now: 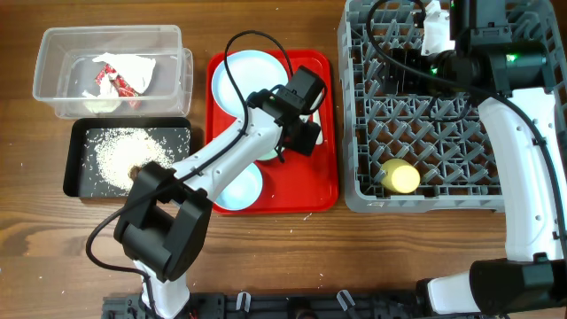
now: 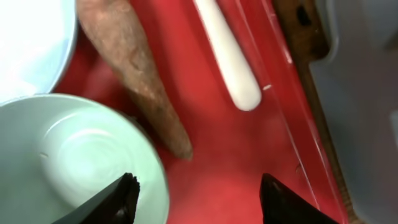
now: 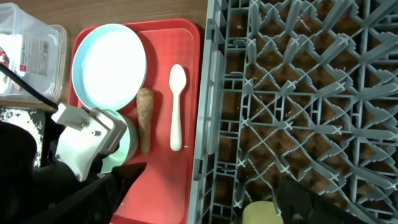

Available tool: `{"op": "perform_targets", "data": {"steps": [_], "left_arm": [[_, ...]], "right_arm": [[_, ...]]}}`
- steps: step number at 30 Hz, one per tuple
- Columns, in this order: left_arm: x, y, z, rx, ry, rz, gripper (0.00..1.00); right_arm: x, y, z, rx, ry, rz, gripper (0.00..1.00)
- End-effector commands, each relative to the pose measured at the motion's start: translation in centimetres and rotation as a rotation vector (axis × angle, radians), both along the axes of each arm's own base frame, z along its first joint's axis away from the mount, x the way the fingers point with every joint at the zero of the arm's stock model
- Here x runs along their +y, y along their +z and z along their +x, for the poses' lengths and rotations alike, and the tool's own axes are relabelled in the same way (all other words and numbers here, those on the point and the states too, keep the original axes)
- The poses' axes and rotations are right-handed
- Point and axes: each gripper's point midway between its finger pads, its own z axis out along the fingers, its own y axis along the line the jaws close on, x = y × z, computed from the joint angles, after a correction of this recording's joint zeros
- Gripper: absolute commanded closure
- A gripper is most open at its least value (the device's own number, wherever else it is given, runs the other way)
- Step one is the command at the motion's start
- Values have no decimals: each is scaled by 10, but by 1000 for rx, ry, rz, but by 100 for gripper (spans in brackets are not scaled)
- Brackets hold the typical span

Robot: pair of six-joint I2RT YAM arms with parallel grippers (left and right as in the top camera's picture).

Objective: Sort waste into correct bins and load items into the dishwasher rack
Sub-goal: 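Grasp the carrot on the red tray with the left gripper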

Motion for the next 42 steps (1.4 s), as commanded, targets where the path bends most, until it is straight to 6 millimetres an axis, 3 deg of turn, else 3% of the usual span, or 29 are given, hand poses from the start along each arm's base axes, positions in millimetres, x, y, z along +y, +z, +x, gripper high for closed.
{"op": "perform_targets", "data": {"steps": [1, 4, 6, 8, 10, 11, 15, 23, 28, 32, 35, 38, 39, 42], "left_arm": [[17, 26, 35, -59, 141, -53, 35], [19, 40, 66, -148, 177, -121, 32], [2, 46, 84, -224, 164, -176, 31], [-16, 34, 91, -245, 147, -197, 30], [-17, 17, 93, -234, 243, -183, 29], [-15, 6, 93, -227, 315, -167, 29], [-12, -5, 90, -202, 416, -160, 30], [18, -23, 67, -103, 450, -29, 27], [48, -23, 80, -113, 515, -1, 25], [11, -19, 76, -84, 440, -121, 27], [-9, -24, 63, -80, 400, -113, 38], [-10, -43, 59, -69, 461, -76, 39], [-5, -47, 60, -74, 506, -62, 46], [-1, -46, 64, -98, 536, -53, 46]], "right_arm": [[0, 0, 4, -7, -5, -2, 16], [0, 2, 6, -19, -5, -1, 16], [0, 2, 6, -18, -5, -1, 16], [0, 1, 6, -16, -5, -1, 16], [0, 1, 5, -13, -5, -1, 16], [0, 1, 6, -14, -5, -1, 16], [0, 1, 5, -11, -3, -3, 16], [0, 0, 4, -9, -3, -4, 16], [0, 0, 4, -9, -2, -4, 16], [0, 0, 4, -8, -2, -4, 16], [0, 0, 4, -7, -3, -4, 16], [0, 0, 3, -3, -2, -5, 16], [0, 0, 3, -5, 3, -7, 16], [0, 0, 3, -6, 4, -8, 16]]}}
